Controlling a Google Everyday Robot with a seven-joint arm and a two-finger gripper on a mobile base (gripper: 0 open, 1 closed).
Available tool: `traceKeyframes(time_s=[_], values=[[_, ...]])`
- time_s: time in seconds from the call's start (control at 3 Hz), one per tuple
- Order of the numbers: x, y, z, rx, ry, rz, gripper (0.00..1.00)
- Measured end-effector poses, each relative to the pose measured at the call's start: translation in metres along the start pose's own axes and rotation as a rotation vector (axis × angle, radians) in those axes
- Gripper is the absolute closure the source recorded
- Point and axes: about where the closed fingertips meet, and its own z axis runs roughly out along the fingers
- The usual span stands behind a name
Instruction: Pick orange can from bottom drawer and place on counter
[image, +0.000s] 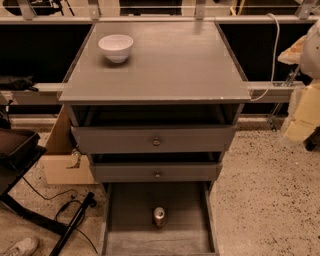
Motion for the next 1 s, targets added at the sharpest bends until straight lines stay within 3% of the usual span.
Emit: traceKeyframes(time_s=[0.33, 0.67, 1.0], values=[[0.0, 0.0, 0.0, 0.0, 0.0, 0.0, 0.0], [0.006, 0.006, 0.041, -0.036, -0.057, 0.01, 0.0], [0.025, 0.029, 0.108, -0.084, -0.158, 0.005, 0.0]])
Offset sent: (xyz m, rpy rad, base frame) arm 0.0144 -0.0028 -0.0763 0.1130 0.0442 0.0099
